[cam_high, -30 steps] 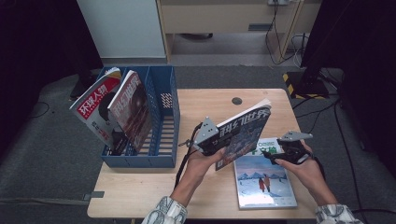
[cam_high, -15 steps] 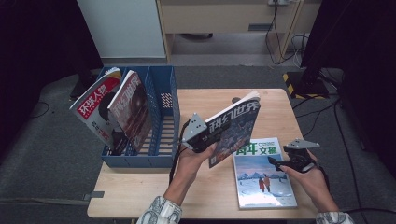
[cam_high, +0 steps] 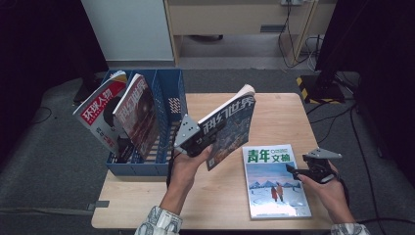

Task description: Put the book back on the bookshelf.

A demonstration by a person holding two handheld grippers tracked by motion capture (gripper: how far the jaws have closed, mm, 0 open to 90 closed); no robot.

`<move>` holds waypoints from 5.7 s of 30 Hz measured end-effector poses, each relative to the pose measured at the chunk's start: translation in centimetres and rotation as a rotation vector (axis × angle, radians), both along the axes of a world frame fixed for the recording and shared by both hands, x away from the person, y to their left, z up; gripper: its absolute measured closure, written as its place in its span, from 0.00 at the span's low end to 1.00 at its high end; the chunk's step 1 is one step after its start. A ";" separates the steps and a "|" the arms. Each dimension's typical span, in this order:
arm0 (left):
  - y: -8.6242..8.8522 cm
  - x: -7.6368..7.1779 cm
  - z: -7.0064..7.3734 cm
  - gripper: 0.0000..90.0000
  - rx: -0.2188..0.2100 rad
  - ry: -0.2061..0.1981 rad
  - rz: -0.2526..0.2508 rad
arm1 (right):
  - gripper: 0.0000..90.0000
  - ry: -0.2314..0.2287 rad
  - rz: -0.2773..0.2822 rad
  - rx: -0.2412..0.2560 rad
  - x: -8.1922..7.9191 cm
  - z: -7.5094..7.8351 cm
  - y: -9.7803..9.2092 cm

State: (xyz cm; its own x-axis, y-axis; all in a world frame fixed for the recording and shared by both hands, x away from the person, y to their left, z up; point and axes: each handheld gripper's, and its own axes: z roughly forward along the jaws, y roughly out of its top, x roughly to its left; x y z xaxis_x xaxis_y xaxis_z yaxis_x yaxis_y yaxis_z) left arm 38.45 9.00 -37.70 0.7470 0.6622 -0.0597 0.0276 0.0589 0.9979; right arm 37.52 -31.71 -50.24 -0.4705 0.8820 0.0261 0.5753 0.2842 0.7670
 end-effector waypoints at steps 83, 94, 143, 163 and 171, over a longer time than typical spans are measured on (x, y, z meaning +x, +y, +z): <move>13.0 -4.1 6.0 0.92 -0.143 -0.023 0.236 | 0.21 -0.018 -0.037 -0.008 0.1 0.2 -0.5; 14.8 -4.3 5.9 0.92 -0.148 -0.010 0.274 | 0.21 -0.015 -0.037 -0.011 0.1 0.2 -0.4; 18.9 -5.3 6.7 0.92 -0.141 0.031 0.372 | 0.21 -0.015 -0.033 -0.016 0.1 0.1 -0.4; 20.5 -5.6 6.9 0.92 -0.123 0.031 0.430 | 0.21 -0.009 -0.034 -0.013 0.2 0.0 -0.4; 21.1 -5.8 6.9 0.92 -0.128 0.033 0.442 | 0.21 -0.008 -0.037 -0.012 0.2 0.0 -0.4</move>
State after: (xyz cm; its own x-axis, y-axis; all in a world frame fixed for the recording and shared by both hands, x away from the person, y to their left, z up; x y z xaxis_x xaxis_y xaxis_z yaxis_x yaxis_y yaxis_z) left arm 32.67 30.14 -30.77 0.3911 0.9025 -0.1805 0.0037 0.1945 0.9809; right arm 37.69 -32.13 -50.21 -0.4377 0.8990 0.0117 0.5794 0.2721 0.7683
